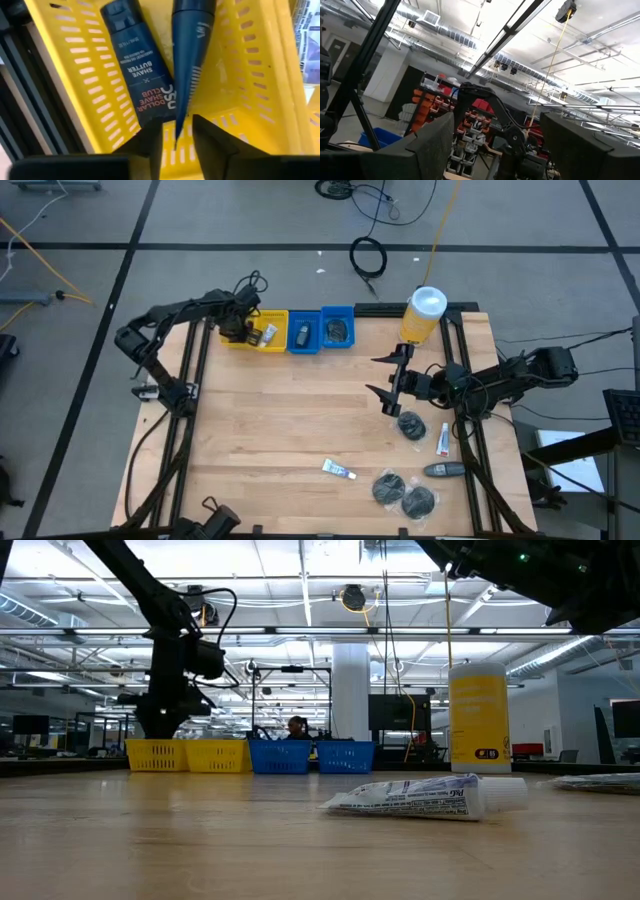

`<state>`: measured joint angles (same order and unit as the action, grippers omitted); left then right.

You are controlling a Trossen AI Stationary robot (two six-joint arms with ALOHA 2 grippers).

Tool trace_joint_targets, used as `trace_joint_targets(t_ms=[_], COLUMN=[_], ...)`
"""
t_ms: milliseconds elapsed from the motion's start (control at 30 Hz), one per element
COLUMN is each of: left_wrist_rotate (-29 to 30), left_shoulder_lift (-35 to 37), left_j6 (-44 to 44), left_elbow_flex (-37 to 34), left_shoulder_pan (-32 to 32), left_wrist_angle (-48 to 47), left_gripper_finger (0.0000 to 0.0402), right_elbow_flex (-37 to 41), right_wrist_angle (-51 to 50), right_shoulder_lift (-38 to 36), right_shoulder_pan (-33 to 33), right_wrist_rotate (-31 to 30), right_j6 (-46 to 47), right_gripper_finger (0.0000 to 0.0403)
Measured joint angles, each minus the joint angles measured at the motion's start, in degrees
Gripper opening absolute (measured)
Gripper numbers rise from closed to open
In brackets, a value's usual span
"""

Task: Pick & Place Travel size toiletries
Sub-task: Adjust the left yellow bin

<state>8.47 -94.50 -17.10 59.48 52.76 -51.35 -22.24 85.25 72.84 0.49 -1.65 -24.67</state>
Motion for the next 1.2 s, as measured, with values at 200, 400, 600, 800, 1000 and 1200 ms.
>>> trace_joint_targets(t_ms=[200, 400, 600, 800, 1000, 1200], left_wrist_rotate=[-3.34, -13.17, -2.98, 3.72, 12.53, 26.68], left_shoulder_lift=[0.76, 0.90, 2.74, 7.43, 13.70, 19.00], left_j6=[5.45, 13.14, 11.95, 12.95, 10.38, -2.17], left_elbow_flex=[2.37, 2.13, 2.10, 2.01, -3.19, -4.21], left_shoulder_pan=[-0.27, -4.54, -8.43, -10.60, -16.52, -10.29], left_wrist_angle=[2.57, 11.65, 14.69, 13.59, 12.82, -1.05], left_gripper_finger=[0.0166, 0.0174, 0.0152, 0.0128, 0.0106, 0.0049], right_elbow_flex=[0.00, -0.02, -0.04, -0.09, -0.80, -8.31], right_wrist_angle=[-0.31, -0.48, -2.40, -4.18, -14.25, -51.39], right_shoulder_lift=[0.00, 0.00, 0.00, 0.00, -1.72, -5.38], right_shoulder_pan=[0.00, 0.00, -0.01, 0.01, 0.01, -8.41], right_wrist_rotate=[0.00, -0.02, -2.33, -4.47, -19.60, -26.99], right_j6=[0.00, 0.00, 1.38, 1.50, 2.19, 18.20], right_gripper_finger=[0.0286, 0.0286, 0.0286, 0.0286, 0.0285, 0.0258])
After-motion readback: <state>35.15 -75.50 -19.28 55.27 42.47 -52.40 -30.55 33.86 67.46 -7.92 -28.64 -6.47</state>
